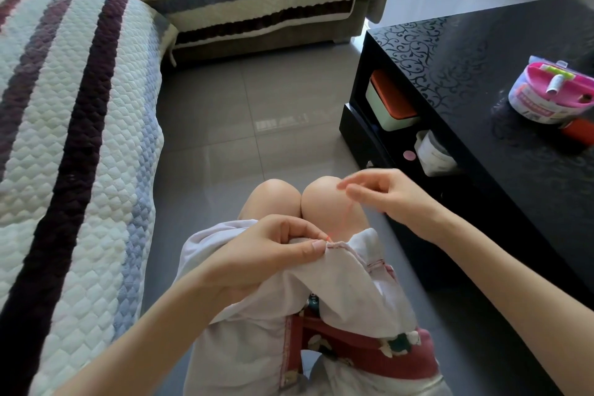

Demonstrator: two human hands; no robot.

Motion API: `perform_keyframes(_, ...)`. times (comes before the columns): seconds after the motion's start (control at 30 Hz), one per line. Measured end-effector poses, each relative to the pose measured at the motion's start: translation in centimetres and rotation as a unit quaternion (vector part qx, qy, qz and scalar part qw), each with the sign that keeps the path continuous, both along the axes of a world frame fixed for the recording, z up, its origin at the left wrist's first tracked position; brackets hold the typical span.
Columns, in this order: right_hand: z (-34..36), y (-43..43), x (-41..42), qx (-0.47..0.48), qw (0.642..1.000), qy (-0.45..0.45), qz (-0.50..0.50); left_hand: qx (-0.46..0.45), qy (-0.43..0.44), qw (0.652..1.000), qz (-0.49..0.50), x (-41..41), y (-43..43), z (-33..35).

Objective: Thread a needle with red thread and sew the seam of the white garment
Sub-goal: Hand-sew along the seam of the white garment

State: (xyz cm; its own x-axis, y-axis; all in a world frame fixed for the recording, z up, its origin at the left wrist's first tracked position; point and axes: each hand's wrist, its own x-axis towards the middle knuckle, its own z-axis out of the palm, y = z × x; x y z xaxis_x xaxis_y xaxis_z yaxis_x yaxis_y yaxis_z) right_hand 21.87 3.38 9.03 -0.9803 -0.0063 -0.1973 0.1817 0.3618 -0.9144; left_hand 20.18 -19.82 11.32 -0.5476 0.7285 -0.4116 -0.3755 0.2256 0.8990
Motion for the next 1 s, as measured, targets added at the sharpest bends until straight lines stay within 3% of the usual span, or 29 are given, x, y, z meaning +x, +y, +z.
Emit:
perform_keyframes(0.13, 2.3, -2.5, 2.9, -0.034, 0.986, -0.055, 0.153, 0.004, 0.01, 1.0, 0.005, 0.0, -0.1, -0.1)
perform_keyframes(0.3, 2.0, -2.1, 4.3, -0.082, 0.989, -0.046, 0.113, -0.085, 0.143, 0.986, 0.032, 0.2, -0.4, -0.2)
perform_keyframes(0.4, 1.9, -2.0, 4.9, -0.083, 0.992, -0.052, 0.085, -0.108, 0.161, 0.98, 0.034, 0.7, -0.1, -0.5)
perform_keyframes(0.53, 0.9, -2.2, 5.3, -0.008, 0.998, -0.03, 0.05, -0.134, 0.162, 0.976, 0.056, 1.0, 0.5, -0.9)
perform_keyframes(0.77, 1.7, -3.5, 7.0, 0.145, 0.978, 0.15, 0.019, -0.125, 0.125, 0.98, 0.091, 1.2, 0.8, -1.0)
perform_keyframes(1.0, 1.3, -4.5, 7.2, 0.169, 0.976, 0.139, -0.005, -0.114, 0.118, 0.981, 0.099, 1.2, 1.0, -1.1)
